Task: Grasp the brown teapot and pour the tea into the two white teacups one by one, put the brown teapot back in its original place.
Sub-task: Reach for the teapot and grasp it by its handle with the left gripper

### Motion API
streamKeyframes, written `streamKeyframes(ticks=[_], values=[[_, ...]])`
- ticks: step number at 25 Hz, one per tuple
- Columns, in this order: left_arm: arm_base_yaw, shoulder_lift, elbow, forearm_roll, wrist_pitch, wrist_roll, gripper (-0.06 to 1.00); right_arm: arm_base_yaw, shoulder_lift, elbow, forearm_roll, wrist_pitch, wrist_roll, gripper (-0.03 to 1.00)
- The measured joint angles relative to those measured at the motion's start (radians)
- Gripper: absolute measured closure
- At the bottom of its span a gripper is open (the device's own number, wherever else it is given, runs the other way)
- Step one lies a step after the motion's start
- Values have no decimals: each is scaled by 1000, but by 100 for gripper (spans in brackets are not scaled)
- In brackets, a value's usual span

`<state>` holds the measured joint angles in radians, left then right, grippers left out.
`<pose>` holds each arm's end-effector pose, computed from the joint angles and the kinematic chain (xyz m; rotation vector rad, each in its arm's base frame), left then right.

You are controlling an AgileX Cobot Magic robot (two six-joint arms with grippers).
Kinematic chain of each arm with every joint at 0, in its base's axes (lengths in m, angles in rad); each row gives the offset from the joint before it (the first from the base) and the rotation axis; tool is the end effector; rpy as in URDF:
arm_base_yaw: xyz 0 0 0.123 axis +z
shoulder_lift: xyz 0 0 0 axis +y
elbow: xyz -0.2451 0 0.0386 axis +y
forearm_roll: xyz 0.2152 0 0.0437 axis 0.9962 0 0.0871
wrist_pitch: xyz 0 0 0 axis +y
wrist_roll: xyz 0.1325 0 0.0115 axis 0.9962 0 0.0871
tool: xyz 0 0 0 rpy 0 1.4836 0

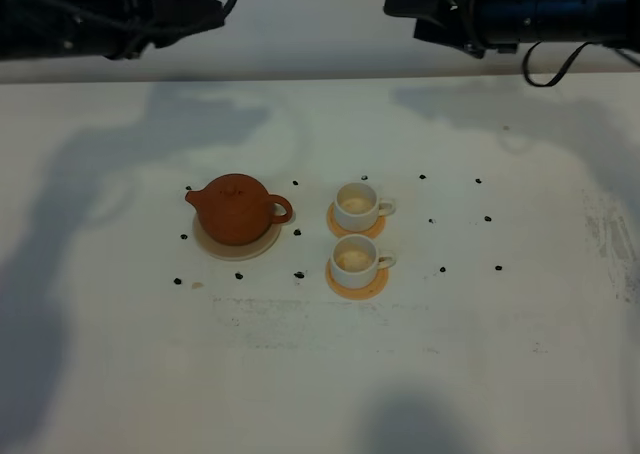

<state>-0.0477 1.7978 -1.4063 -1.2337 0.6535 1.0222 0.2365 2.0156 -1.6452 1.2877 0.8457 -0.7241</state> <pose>0.3969 -0.0954 0.2542 0.2759 2.0824 -0.7540 0.3991 0.1946 0.2391 -0.2749 2.1960 1.2435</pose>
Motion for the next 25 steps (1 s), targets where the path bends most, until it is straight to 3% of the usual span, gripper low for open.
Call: streamKeyframes(ticks=[6,13,20,25], values=[[0,-119,0,313,-20,-171,34,0,-61,0,-222,-31,45,41],[0,-205,0,638,-11,-364,34,0,-153,0,-539,-46,184,41],[-67,-207,0,836,19,-440,34,0,-287,0,-869,51,355,41],[-169,-207,0,900,13,-480,34,0,-397,0,-985,133,430,41]])
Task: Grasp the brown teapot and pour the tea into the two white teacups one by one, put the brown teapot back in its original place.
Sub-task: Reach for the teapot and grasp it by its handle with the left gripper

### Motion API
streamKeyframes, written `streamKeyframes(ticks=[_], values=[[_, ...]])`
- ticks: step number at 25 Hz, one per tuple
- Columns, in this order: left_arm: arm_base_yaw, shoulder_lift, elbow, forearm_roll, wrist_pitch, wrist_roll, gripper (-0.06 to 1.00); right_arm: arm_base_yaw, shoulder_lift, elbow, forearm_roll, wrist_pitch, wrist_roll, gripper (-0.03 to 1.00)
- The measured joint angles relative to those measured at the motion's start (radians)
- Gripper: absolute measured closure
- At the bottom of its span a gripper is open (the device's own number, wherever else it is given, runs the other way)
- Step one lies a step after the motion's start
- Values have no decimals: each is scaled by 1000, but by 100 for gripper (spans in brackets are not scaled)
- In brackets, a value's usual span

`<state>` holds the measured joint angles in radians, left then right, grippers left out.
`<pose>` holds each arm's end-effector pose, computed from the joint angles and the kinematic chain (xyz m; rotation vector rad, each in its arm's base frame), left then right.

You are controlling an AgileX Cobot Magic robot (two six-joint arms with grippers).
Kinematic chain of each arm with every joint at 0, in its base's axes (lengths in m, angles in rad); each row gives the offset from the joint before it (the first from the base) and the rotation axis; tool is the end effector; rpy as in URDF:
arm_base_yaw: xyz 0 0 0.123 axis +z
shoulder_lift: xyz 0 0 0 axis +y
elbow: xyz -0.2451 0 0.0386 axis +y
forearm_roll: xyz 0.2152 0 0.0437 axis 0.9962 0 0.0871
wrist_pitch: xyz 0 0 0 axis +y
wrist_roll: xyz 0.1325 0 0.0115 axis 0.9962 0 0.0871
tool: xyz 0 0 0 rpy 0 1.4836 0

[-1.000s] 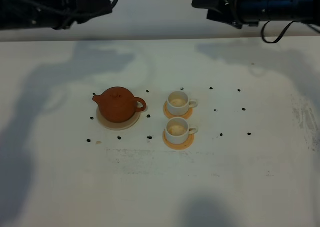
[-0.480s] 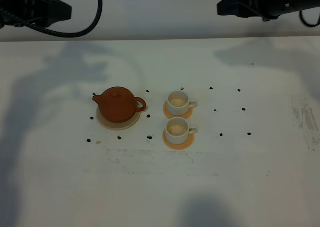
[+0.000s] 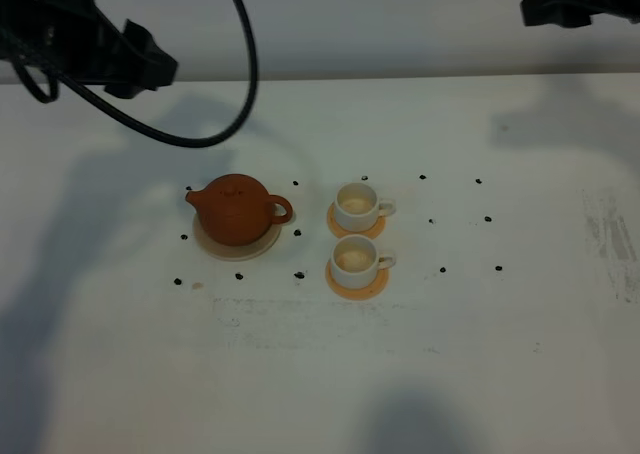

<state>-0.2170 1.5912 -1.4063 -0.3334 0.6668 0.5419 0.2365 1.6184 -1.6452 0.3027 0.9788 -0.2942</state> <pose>0.3453 -0.1037 0.2830 0.6611 2.2007 -0.2046 0.3324 0.1140 0.3192 -0.5420 2.3476 0.3545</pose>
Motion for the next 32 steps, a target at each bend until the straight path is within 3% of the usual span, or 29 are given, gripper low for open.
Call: streamKeyframes(ticks=[6,12,21,32], values=[[-64,0,0,16,-21,-12,34,0,-164,28,-72,78,38,42],[-102,7,0,18,-29,-15,34,0,-409,158,-144,85,77,42],[-133,106,0,19,-29,-13,34,0,-812,431,-279,84,187,42],[-183,157,0,23,-82,13,34,0,-1256,789,-303,59,214,42]])
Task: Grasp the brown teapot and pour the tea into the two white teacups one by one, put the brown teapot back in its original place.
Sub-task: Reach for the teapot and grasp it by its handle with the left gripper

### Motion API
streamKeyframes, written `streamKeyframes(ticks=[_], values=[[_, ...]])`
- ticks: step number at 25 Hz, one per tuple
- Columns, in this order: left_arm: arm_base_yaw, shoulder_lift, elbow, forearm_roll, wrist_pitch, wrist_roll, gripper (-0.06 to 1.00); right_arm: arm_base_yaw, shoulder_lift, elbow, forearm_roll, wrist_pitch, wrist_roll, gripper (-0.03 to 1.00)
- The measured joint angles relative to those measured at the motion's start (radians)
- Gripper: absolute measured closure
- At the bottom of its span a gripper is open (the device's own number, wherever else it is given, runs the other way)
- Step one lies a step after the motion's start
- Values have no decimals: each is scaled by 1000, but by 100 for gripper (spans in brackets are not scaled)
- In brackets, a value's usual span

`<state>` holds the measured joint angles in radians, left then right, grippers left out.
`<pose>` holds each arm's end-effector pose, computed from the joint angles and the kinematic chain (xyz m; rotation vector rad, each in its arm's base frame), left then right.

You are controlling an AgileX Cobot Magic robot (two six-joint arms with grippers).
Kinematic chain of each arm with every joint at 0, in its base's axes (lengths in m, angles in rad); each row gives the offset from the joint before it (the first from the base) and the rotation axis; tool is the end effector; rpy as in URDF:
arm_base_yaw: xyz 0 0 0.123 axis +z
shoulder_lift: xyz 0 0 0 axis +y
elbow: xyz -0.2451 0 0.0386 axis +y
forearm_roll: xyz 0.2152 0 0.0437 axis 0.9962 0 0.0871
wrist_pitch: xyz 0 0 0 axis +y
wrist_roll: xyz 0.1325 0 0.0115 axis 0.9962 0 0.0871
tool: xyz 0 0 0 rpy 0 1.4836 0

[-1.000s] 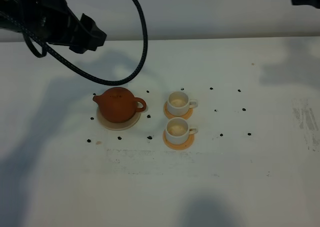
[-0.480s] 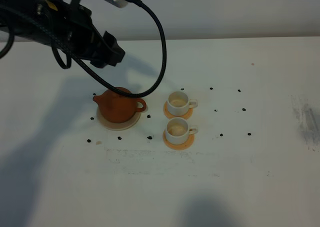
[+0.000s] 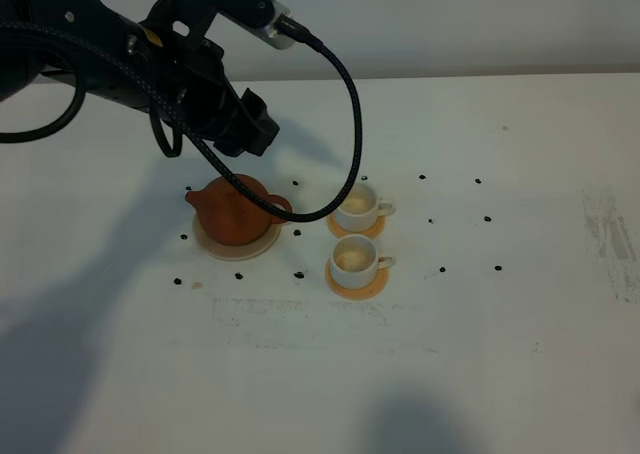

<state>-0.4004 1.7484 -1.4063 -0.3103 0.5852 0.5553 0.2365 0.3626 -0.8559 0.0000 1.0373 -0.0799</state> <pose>0.3488 -0.1720 0.2307 0.8877 2.2171 -0.2526 0.0707 0.0170 0.3277 -0.3197 2.0037 0.0988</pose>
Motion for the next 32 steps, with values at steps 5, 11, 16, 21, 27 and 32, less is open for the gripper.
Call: streamKeyframes(ticks=[5,11,16,21,27,32], values=[[-30,0,0,15,-37,3,34,0,-150,170,7,1,39,42],[-30,0,0,15,-46,5,34,0,-282,268,14,55,59,42],[-30,34,0,16,-55,5,34,0,-344,331,20,76,62,42],[-30,85,0,17,-76,5,34,0,-368,335,22,76,62,42],[-30,102,0,18,-110,8,34,0,-369,335,20,76,62,42],[-35,102,0,18,-140,21,34,0,-369,335,21,76,62,42]])
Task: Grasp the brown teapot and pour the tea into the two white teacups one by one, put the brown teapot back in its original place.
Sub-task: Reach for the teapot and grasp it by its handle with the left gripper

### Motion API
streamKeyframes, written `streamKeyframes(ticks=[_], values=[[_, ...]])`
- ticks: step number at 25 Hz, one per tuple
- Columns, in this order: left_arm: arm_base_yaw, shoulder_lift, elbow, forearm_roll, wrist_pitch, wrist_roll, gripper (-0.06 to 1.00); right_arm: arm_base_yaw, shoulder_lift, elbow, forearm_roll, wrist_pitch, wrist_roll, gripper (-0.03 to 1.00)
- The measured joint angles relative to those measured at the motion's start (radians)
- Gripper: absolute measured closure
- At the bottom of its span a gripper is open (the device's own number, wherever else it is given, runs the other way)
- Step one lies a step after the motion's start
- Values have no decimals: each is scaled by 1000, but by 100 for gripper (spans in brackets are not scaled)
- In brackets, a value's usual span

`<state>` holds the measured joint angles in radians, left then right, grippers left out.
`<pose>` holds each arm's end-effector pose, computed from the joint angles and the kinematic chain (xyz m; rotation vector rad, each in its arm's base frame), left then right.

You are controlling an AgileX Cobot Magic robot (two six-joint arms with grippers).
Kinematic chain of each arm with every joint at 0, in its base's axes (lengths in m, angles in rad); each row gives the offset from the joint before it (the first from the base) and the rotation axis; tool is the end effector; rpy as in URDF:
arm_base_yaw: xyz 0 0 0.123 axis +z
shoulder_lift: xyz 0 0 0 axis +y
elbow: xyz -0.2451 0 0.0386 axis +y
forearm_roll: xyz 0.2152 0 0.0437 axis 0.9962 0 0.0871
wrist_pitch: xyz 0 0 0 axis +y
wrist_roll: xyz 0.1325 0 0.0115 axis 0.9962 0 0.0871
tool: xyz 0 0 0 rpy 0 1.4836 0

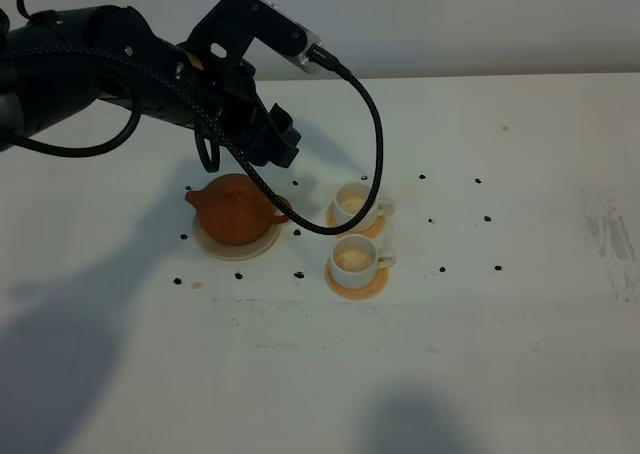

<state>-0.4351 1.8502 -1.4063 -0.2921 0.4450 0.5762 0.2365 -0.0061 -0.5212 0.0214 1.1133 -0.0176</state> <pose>0.3658 -0.1882 0.2016 0.9158 2.1726 -0.2068 0.0338 0.0108 0.2425 -0.2647 2.0563 0.1601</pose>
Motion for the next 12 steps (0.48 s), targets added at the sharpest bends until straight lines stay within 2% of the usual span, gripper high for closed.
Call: streamKeyframes(ticks=[4,9,12], values=[[-4,0,0,0,-24,6,34,-23,0,0,2,0,0,42],[-4,15,0,-1,-36,9,34,-125,0,0,8,0,0,42],[-4,39,0,-1,-34,9,34,-134,0,0,9,0,0,42]])
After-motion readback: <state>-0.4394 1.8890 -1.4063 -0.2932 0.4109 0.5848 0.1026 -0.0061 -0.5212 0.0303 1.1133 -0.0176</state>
